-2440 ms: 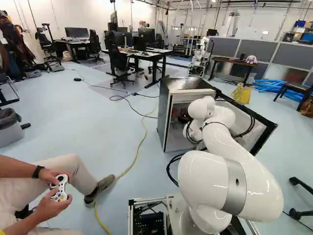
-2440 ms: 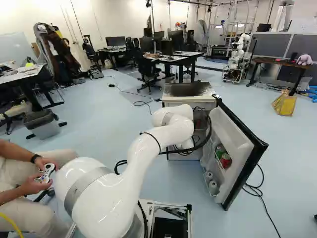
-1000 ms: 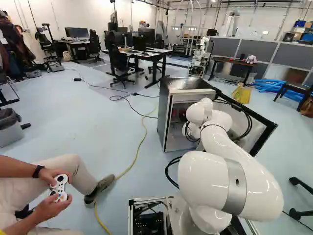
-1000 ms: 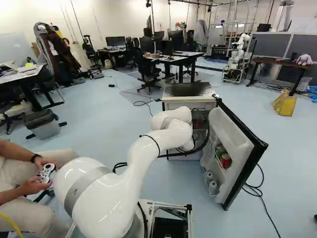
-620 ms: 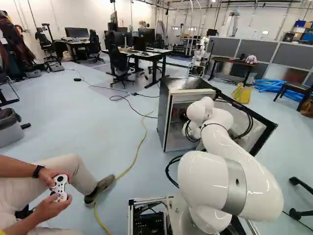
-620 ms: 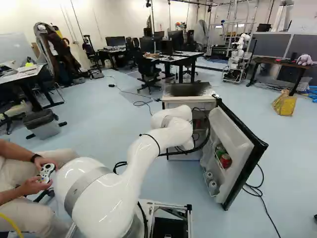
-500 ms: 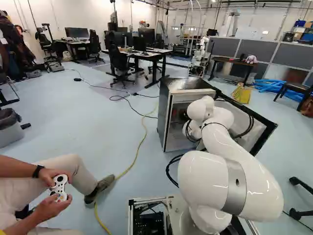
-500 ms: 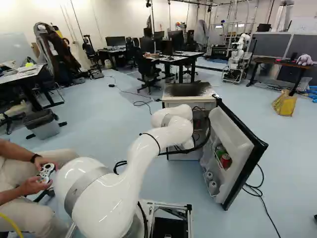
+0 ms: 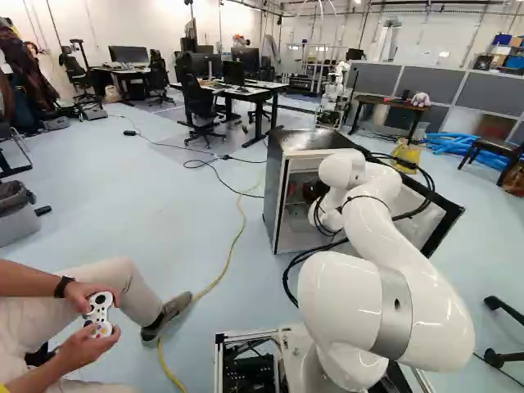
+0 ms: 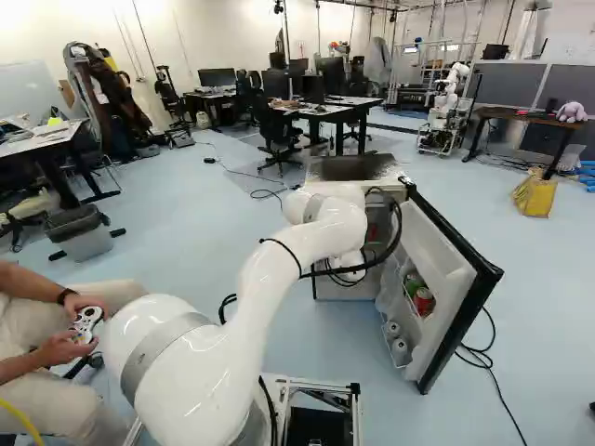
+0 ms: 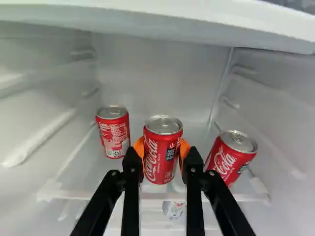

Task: Grab a drink from the fridge

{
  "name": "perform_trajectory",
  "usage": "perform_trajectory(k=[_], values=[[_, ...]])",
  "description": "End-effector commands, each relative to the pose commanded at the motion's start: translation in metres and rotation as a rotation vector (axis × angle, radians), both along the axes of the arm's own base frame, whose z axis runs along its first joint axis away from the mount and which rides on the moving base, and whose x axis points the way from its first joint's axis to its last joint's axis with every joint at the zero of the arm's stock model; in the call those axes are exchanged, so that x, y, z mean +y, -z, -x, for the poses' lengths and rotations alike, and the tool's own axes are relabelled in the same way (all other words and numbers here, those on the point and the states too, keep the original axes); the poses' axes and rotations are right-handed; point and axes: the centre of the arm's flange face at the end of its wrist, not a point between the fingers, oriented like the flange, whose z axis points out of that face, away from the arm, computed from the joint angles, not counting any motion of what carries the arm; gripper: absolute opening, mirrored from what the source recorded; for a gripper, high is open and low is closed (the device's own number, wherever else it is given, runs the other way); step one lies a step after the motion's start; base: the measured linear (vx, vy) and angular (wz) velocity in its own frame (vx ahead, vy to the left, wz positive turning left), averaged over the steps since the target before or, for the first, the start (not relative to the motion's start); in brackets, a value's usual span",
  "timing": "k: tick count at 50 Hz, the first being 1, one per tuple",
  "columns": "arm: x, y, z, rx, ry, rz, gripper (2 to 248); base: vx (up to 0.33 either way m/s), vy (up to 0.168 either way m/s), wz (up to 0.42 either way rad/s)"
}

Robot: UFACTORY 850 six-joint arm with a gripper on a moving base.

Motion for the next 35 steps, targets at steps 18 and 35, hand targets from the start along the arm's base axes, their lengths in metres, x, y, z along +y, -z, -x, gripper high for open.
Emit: perform_trajectory(k=[18, 35], values=[[0.002, -0.036, 0.026, 0.042, 0.015, -0.021, 90, 0.000, 0.000, 0.000], [0.008, -0.070, 0.057, 0.081, 0.029, -0.042, 90, 0.000, 0.000, 0.000]])
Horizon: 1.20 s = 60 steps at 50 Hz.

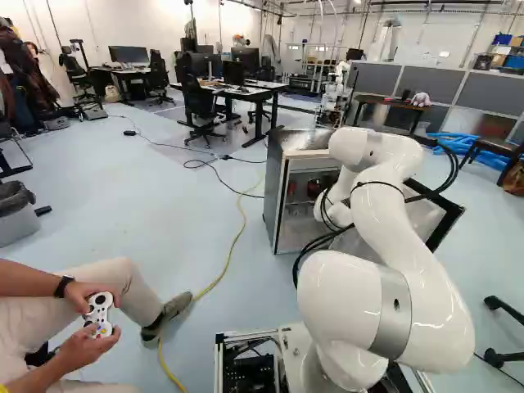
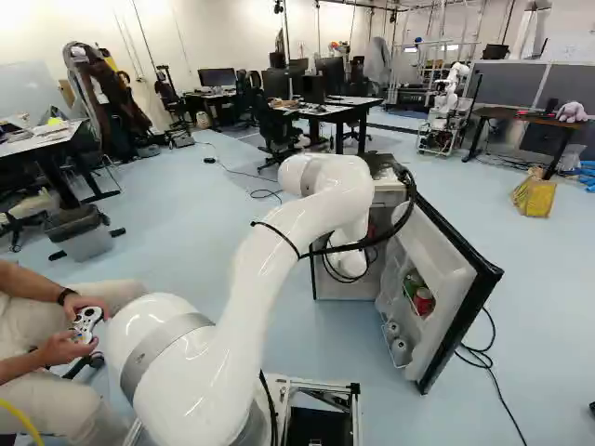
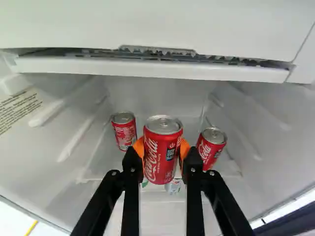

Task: Grab a drink from the fridge

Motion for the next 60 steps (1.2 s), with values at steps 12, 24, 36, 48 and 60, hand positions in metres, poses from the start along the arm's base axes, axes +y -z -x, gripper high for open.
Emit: perform_trajectory(k=[12, 24, 36, 48, 60], values=[[0.004, -0.023, 0.023, 0.023, 0.011, -0.013, 90, 0.000, 0.000, 0.000], [0.009, -0.046, 0.046, 0.043, 0.023, -0.024, 90, 0.000, 0.000, 0.000], [0.014, -0.068, 0.069, 0.059, 0.035, -0.034, 90, 0.000, 0.000, 0.000], [0.019, -0.089, 0.093, 0.072, 0.049, -0.042, 90, 0.000, 0.000, 0.000], [0.025, -0.109, 0.117, 0.083, 0.063, -0.049, 90, 0.000, 0.000, 0.000]])
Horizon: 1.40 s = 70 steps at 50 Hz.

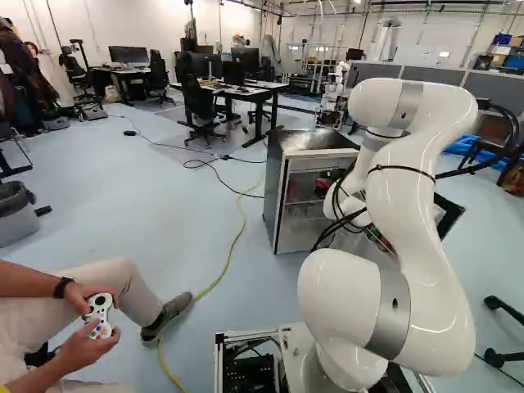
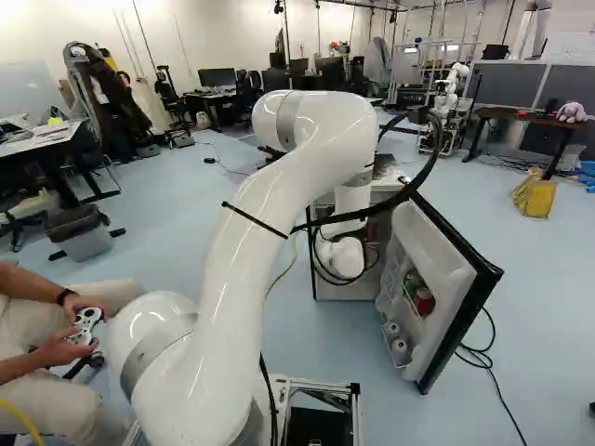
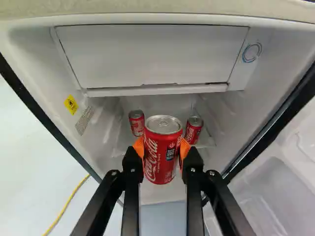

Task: Grab a drink from the fridge

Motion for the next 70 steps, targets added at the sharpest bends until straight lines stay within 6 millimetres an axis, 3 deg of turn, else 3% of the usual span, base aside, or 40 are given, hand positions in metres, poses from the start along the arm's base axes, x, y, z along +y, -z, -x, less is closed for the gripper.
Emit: perform_trajectory(k=[35, 70], values=[[0.026, -0.054, 0.050, 0.002, 0.009, -0.001, 90, 0.000, 0.000, 0.000], [0.031, -0.096, 0.057, -0.052, 0.008, 0.033, 90, 0.000, 0.000, 0.000]])
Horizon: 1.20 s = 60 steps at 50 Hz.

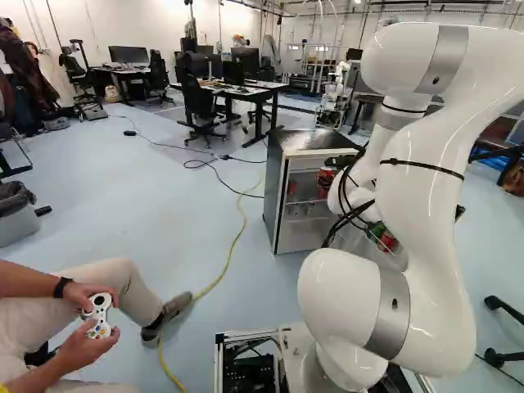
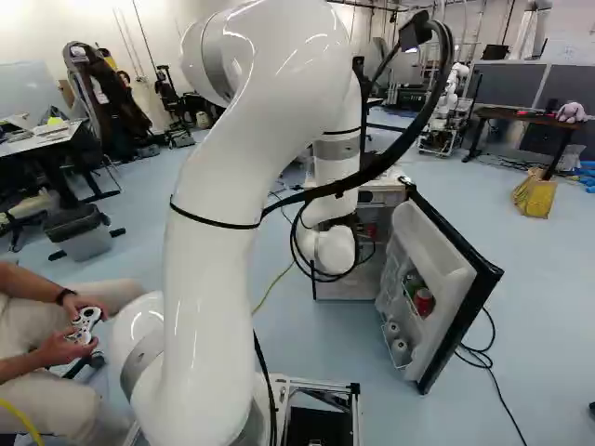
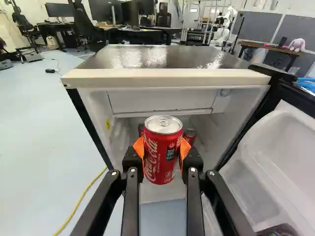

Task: Grab a drink from the fridge

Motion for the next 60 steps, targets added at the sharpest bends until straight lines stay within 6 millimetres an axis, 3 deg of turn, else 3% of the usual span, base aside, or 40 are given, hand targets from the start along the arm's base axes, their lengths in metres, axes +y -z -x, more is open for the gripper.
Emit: perform_trajectory(k=[43, 60], values=[[0.003, -0.049, 0.003, -0.077, -0.001, 0.049, 90, 0.000, 0.000, 0.000], [0.002, -0.067, -0.005, -0.113, -0.009, 0.072, 90, 0.000, 0.000, 0.000]])
